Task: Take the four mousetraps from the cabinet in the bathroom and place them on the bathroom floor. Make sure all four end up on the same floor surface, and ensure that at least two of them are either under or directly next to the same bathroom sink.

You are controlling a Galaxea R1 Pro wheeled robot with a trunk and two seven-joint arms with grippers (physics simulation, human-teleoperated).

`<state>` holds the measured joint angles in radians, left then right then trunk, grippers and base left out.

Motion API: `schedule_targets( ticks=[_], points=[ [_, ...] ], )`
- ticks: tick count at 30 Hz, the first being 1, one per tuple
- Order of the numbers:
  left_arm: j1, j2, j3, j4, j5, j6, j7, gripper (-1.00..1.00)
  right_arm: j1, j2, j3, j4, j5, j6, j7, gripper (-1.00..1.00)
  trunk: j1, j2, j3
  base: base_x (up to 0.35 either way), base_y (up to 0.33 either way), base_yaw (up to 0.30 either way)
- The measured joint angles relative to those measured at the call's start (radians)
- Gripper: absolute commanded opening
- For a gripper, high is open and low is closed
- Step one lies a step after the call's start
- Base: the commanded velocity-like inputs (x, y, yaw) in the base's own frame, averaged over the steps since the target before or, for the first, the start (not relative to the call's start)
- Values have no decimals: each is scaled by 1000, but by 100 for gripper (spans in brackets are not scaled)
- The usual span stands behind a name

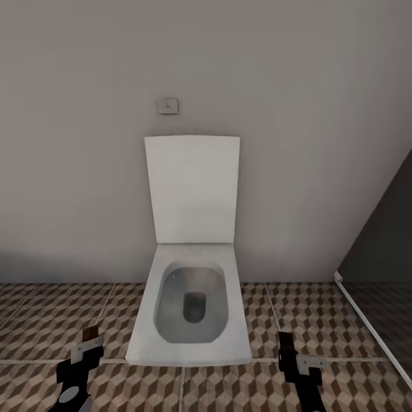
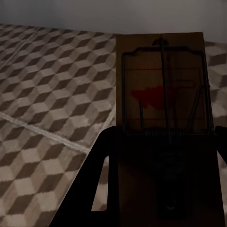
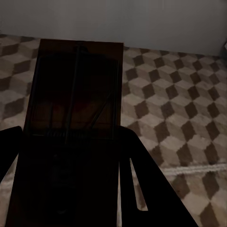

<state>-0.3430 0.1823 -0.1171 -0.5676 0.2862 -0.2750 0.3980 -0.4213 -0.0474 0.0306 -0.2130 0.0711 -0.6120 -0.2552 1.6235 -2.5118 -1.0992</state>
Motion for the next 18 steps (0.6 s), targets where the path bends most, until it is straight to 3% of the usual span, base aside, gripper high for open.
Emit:
schedule_targets(
  ticks=[11, 18],
  points=[
    [0, 4, 0, 0, 0, -1, 4, -100, 0, 0, 1, 0, 1, 0, 2, -100, 0, 0, 0, 1, 0, 0],
    [0, 7, 1, 0, 0, -2, 0, -100, 0, 0, 0, 1, 8, 0, 3, -100, 3, -2, -27, 0, 0, 0]
  ],
)
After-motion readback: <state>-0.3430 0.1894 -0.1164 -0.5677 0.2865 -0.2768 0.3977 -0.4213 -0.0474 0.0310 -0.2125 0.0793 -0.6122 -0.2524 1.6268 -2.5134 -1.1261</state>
